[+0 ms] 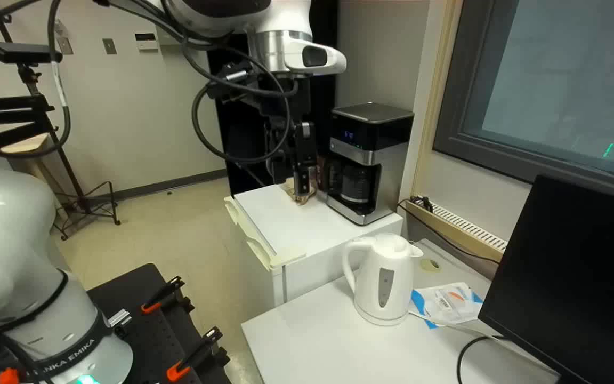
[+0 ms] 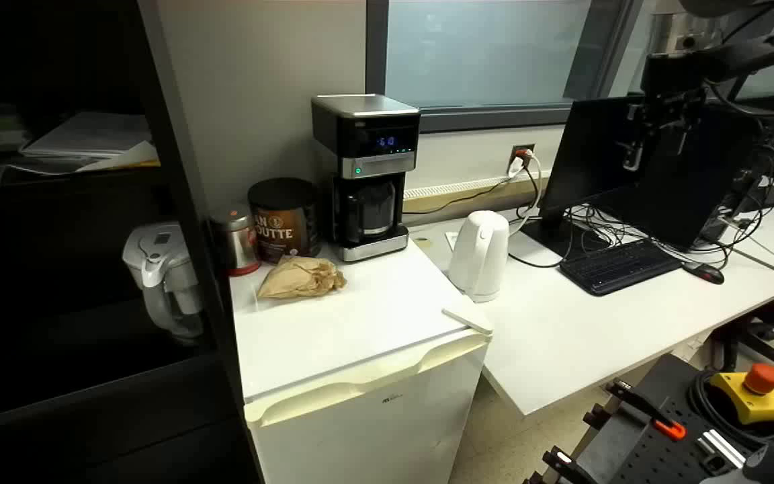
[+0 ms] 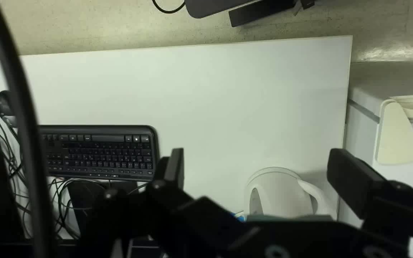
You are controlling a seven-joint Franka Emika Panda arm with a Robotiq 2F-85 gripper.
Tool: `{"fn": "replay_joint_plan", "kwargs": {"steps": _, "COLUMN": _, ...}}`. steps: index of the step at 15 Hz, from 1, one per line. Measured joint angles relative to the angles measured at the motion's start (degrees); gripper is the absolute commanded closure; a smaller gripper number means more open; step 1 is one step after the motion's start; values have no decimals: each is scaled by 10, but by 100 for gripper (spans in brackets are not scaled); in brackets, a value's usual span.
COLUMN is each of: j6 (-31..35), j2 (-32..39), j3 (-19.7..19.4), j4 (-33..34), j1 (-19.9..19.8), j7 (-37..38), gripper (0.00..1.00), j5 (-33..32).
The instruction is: Press a button on the coffeemaker.
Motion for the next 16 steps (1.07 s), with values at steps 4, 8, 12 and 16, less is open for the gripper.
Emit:
{"fn": "replay_joint_plan", "kwargs": {"steps": 4, "j6": 0, "j2": 0, "j3": 0, "j4": 0, "j1": 0, "j7": 0, "gripper": 0, "j5": 0}}
{"fn": "replay_joint_plan", "kwargs": {"steps": 8, "j6": 0, "j2": 0, "j3": 0, "j4": 0, "j1": 0, "j7": 0, "gripper": 0, "j5": 0}}
{"fn": "replay_joint_plan", "kwargs": {"steps": 12, "j6": 2, "j2": 4, "j3": -1, "j4": 1, "j1": 8, "j7": -5, "gripper": 0, "j5": 0}}
{"fn": "replay_joint_plan", "kwargs": {"steps": 16, "j6": 19, "j2": 32, "j3": 2, "j4": 5, "j1": 40, "j7": -42, "gripper": 0, "j5": -11}}
